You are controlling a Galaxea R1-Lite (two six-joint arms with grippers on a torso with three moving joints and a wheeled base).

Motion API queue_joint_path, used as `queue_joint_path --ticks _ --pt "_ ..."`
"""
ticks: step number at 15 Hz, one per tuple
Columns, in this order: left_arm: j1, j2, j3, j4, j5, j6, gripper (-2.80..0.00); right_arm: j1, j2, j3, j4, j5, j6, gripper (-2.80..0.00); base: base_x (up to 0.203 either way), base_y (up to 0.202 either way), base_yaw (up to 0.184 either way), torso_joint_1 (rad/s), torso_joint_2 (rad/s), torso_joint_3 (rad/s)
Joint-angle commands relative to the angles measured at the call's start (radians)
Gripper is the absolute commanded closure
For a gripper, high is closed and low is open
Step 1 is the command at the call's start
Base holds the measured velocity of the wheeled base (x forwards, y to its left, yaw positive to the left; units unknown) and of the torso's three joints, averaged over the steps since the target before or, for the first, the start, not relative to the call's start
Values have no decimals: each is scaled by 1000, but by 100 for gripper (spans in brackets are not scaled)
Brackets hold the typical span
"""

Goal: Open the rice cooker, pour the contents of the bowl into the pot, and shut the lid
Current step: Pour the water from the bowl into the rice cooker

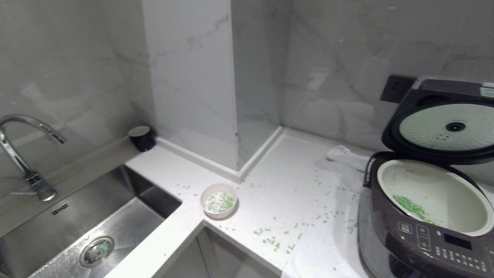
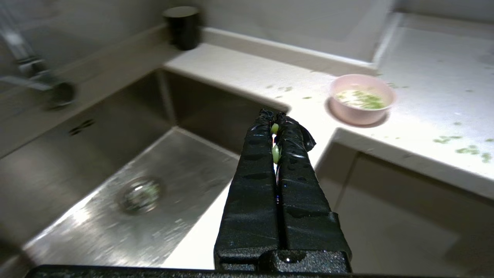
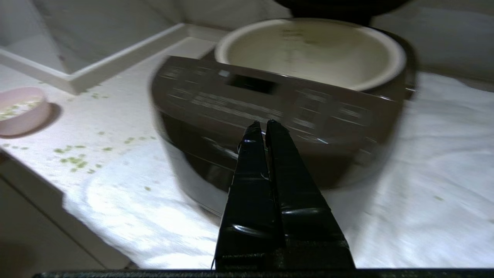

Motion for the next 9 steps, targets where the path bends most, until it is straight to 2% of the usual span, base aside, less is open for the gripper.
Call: queue_joint_path --ticks 1,9 --pt "0 0 14 0 0 0 0 0 1 2 -1 0 0 0 5 10 -174 2 7 11" --pt "0 0 14 0 0 0 0 0 1 2 0 0 1 0 3 8 -175 2 4 4"
